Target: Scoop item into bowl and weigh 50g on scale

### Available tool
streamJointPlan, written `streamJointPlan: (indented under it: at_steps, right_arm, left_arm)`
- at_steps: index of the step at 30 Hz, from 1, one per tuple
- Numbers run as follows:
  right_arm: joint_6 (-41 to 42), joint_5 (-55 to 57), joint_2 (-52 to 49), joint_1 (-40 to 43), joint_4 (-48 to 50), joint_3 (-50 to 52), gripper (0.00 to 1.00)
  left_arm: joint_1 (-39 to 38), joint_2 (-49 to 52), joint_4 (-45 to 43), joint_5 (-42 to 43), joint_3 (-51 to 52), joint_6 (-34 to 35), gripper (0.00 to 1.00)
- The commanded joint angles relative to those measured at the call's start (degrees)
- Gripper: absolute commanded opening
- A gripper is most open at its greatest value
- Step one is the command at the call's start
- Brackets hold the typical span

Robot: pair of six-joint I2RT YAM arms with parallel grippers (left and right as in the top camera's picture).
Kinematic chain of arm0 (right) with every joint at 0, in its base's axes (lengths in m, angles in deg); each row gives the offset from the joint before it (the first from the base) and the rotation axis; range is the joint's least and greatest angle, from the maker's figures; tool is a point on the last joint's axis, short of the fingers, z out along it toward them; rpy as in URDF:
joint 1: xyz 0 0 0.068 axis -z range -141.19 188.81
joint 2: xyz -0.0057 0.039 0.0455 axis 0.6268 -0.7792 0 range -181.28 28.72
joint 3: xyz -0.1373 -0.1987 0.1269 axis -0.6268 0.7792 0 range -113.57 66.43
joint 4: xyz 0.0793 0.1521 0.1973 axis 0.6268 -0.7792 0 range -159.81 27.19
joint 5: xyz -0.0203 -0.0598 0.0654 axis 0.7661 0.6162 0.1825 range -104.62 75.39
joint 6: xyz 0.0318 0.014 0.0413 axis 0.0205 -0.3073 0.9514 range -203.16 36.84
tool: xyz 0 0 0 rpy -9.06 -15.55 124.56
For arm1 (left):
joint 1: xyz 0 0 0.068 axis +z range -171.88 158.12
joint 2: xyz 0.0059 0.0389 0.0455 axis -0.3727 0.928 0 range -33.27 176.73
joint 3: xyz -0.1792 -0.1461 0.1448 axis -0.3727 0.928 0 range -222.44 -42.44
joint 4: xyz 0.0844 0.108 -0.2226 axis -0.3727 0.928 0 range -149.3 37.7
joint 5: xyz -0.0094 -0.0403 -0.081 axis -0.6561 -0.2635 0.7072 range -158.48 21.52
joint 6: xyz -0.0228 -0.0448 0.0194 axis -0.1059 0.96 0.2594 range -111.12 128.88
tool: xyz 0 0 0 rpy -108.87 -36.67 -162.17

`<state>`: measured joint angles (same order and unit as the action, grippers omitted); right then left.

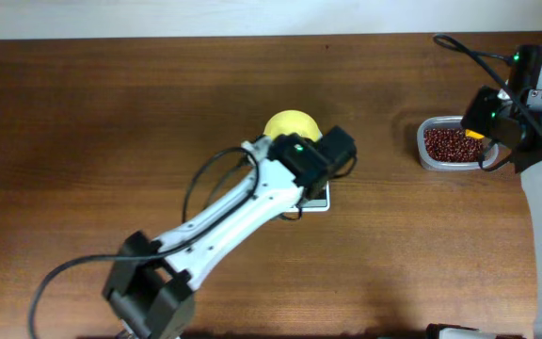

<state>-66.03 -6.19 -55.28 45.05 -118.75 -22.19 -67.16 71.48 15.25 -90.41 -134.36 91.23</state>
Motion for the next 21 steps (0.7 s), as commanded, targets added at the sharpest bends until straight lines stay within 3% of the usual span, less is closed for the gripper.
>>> streamJointPlan:
  at_steps: [1,3,11,17,21]
  right_arm:
    - [-1.7,-0.3,0.2,0.3,0.2,-0.2,0.04]
    - [-1.9,-0.1,0.2,0.3,0.7,-0.2,0.04]
    - [-6.7,4.5,0.2,0.3,1.3,-0.2,0.04]
    - [-6.6,4.5,0.2,0.3,2.2,-0.2,0.04]
    - [-6.6,4.5,0.2,0.3,4.5,-0.2,0.04]
  left_arm:
    - [6.5,-5.4,2.6,-11.4,0.3,0.5,0.0]
    - [12.6,-7.4,4.7,-14.8,0.3,0.5,0.0]
    - [31.8,-9.9,2.2,-13.4,0.3,0.5,0.0]
    - [36.1,-9.9,1.3,-13.3,0.3,0.5,0.0]
    - [35.8,-8.5,-0.6,-1.2,1.5,0.6,0.0]
